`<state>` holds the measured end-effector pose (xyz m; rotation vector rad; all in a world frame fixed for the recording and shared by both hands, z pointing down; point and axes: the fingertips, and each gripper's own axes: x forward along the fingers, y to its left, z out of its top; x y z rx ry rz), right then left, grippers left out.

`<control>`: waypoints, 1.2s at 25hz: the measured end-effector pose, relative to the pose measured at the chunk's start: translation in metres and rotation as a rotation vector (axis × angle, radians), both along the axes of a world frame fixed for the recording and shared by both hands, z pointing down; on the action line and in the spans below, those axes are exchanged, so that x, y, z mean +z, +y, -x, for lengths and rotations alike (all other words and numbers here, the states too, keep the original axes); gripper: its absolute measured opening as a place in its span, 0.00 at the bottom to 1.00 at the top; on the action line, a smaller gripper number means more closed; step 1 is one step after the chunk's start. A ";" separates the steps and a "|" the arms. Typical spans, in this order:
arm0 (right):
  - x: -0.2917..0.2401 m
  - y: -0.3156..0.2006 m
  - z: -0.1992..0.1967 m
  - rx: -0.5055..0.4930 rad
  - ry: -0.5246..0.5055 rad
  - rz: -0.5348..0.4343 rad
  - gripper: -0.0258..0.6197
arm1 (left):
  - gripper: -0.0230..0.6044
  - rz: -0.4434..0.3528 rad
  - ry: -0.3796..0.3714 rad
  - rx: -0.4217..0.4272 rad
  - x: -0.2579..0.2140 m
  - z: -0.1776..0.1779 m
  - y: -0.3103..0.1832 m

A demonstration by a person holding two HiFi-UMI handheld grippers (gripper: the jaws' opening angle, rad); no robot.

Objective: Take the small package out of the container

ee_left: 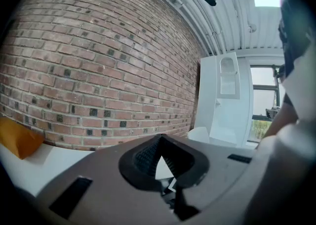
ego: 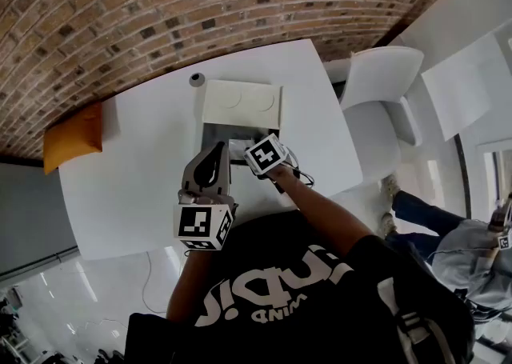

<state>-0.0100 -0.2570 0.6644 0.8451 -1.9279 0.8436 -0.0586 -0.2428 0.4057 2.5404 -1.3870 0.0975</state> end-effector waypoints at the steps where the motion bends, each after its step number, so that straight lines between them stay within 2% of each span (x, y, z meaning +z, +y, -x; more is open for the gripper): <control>1: 0.001 -0.006 -0.005 -0.012 0.036 -0.027 0.24 | 0.04 0.000 0.003 0.001 0.000 0.000 0.000; 4: -0.001 -0.016 -0.014 -0.036 0.119 -0.079 0.24 | 0.04 -0.003 0.004 0.007 -0.002 -0.002 0.000; 7: -0.002 -0.013 -0.016 -0.038 0.141 -0.070 0.23 | 0.04 -0.001 0.003 0.012 -0.001 -0.003 0.001; 14: 0.000 -0.015 -0.020 -0.048 0.197 -0.098 0.12 | 0.04 -0.004 0.004 0.005 -0.002 0.001 0.003; 19: -0.001 -0.016 -0.022 -0.057 0.209 -0.112 0.06 | 0.04 -0.004 0.003 -0.001 -0.003 0.003 0.005; 30: -0.002 -0.017 -0.022 -0.078 0.200 -0.117 0.04 | 0.04 -0.001 0.000 -0.026 -0.002 0.008 0.007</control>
